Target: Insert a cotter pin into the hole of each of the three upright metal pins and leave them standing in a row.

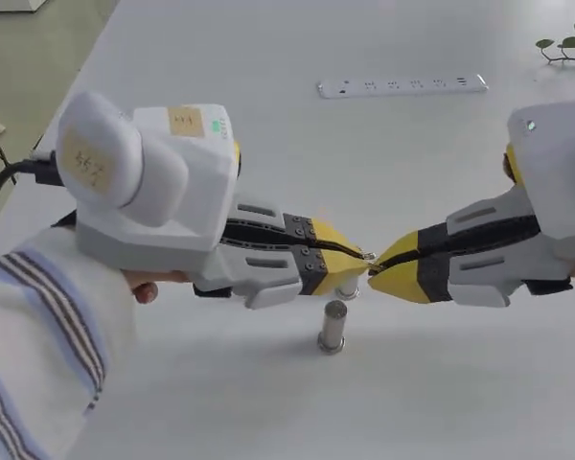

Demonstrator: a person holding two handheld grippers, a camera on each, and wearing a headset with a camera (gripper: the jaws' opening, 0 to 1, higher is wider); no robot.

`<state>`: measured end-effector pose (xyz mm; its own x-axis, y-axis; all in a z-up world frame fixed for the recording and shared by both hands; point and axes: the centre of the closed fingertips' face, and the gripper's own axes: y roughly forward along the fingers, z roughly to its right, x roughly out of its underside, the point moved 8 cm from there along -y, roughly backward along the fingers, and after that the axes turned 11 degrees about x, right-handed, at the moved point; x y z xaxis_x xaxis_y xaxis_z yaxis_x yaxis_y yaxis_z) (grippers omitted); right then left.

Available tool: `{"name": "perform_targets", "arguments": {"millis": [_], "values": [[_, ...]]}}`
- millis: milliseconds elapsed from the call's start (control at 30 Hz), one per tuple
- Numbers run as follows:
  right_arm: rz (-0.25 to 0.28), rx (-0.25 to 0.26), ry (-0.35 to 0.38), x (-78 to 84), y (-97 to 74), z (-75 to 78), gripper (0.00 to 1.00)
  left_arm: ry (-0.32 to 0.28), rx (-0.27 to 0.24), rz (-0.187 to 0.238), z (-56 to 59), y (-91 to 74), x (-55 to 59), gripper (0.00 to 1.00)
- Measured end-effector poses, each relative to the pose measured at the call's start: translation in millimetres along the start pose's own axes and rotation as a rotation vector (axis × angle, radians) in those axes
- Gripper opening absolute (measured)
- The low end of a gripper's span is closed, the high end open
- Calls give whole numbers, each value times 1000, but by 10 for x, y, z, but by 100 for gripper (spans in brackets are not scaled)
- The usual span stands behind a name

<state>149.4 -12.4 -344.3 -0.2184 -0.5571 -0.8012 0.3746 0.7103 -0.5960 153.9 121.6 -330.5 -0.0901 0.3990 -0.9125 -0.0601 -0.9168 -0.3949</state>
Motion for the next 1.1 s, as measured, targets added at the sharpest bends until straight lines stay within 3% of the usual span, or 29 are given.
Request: {"name": "perform_targets", "arguments": {"millis": [267, 567, 1100], "values": [[-2, -25, -34, -34, -50, -51, 0, 21, 21, -44, 35, 2, 49, 0], [7, -45, -53, -107, -69, -104, 0, 16, 26, -64, 54, -4, 109, 0], [-17, -80, -85, -75, -68, -190, 0, 34, 51, -89, 85, 34, 167, 0]]}}
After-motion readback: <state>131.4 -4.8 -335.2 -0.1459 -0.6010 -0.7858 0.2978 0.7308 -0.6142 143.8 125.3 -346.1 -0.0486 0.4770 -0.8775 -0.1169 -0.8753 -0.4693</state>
